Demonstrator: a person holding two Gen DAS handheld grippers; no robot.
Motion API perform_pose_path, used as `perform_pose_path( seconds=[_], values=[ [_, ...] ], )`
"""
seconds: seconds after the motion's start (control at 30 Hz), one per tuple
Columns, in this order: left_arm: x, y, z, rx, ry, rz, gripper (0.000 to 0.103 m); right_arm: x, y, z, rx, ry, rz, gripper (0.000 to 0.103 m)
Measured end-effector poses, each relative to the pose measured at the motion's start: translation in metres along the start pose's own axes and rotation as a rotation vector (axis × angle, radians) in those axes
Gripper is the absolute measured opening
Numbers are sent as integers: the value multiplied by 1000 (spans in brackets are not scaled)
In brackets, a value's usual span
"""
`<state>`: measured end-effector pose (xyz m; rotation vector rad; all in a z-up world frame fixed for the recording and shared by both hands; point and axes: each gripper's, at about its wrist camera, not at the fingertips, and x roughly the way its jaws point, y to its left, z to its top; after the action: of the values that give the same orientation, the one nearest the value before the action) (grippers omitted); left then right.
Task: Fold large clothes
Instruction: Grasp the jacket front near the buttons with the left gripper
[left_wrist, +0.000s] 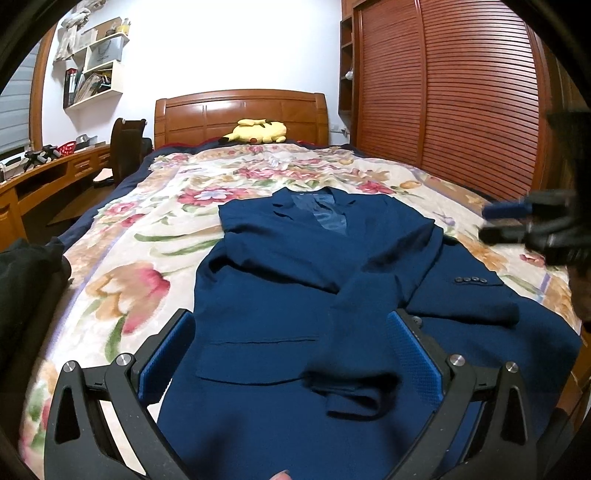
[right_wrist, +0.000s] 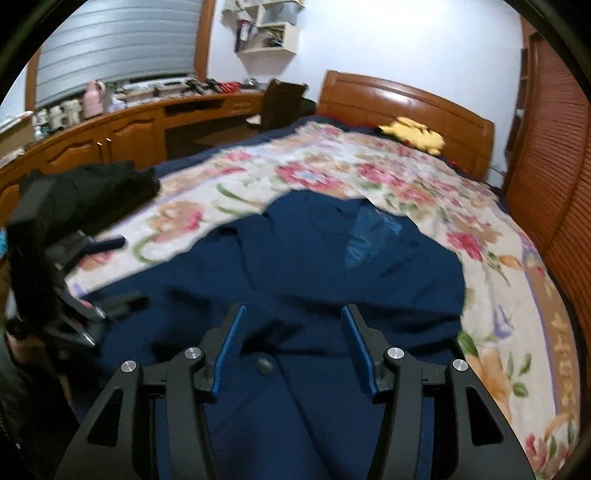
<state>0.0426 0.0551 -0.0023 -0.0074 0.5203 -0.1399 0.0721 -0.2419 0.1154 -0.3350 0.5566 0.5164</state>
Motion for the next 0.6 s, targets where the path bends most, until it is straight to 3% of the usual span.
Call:
perform_pose_path(
  seconds=[0.23, 0.53, 0.6],
  values=[
    [7, -7, -1, 2, 22, -19, 103, 38, -10, -45, 49, 115, -65, 55],
    [16, -12, -5, 3, 61, -37, 103, 76, -17, -60, 152, 173, -58, 55],
    [19, -10, -5, -5, 74, -54, 95, 82, -17, -60, 176, 165, -46, 55]
  ],
)
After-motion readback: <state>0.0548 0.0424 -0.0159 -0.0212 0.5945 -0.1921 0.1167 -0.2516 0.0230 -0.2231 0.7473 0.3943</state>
